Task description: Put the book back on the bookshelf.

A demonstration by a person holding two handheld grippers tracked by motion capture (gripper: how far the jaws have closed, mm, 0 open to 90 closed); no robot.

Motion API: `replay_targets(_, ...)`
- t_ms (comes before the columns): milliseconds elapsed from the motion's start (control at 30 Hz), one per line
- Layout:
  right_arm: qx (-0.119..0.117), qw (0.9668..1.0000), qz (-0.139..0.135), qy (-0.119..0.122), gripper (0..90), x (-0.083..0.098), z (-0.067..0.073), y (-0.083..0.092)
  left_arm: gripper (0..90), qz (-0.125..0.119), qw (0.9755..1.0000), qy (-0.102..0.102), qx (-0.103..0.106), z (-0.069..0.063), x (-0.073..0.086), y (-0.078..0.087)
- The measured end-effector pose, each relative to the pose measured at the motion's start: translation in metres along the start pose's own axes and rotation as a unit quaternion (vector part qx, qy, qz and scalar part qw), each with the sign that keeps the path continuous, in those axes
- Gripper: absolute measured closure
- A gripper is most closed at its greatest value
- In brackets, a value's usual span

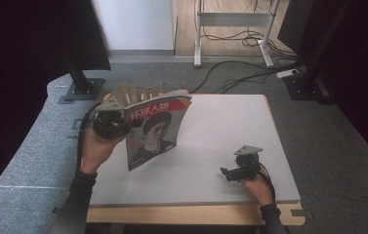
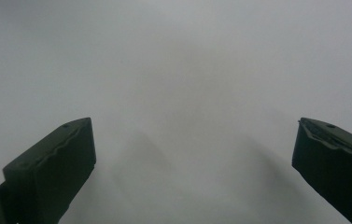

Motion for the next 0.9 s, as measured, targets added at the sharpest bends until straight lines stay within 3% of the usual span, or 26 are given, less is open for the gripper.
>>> replay_targets(133, 0.000, 1.0000, 0.003, -0.004, 0.0, 0.007, 0.000, -0.006, 87.1, -0.002, 0.9999, 0.011, -0.009, 0.007, 0.004, 0.009)
replay_targets(400, 0.003, 1.0000, 0.002, -0.004, 0.0, 0.007, 0.001, -0.006, 87.1, -0.014, 0.9983, 0.033, -0.047, 0.026, 0.011, 0.034)
replay_targets(667, 0.004, 1.0000, 0.001, -0.004, 0.0, 0.008, 0.001, -0.007, 87.1, -0.029, 0.9931, 0.072, -0.089, 0.052, 0.019, 0.067)
replay_targets(733, 0.004, 1.0000, 0.001, -0.004, 0.0, 0.008, 0.001, -0.006, 87.1, -0.029, 0.9925, 0.074, -0.093, 0.054, 0.019, 0.069)
replay_targets(767, 0.004, 1.0000, 0.000, -0.004, 0.0, 0.008, 0.001, -0.007, 87.1, -0.031, 0.9907, 0.081, -0.105, 0.061, 0.019, 0.074)
replay_targets(900, 0.004, 1.0000, 0.000, -0.003, 0.0, 0.008, 0.001, -0.007, 87.1, -0.033, 0.9884, 0.087, -0.120, 0.068, 0.020, 0.076)
Point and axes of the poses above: each handheld gripper's, and its own axes: y roughly backward along the jaws, x roughly out of its underside, z roughly to its left, the point moved 7 cm from there along -y, roughly forward along the jaws, and after that the axes turned 6 degrees about y, right-handed, at the moved point
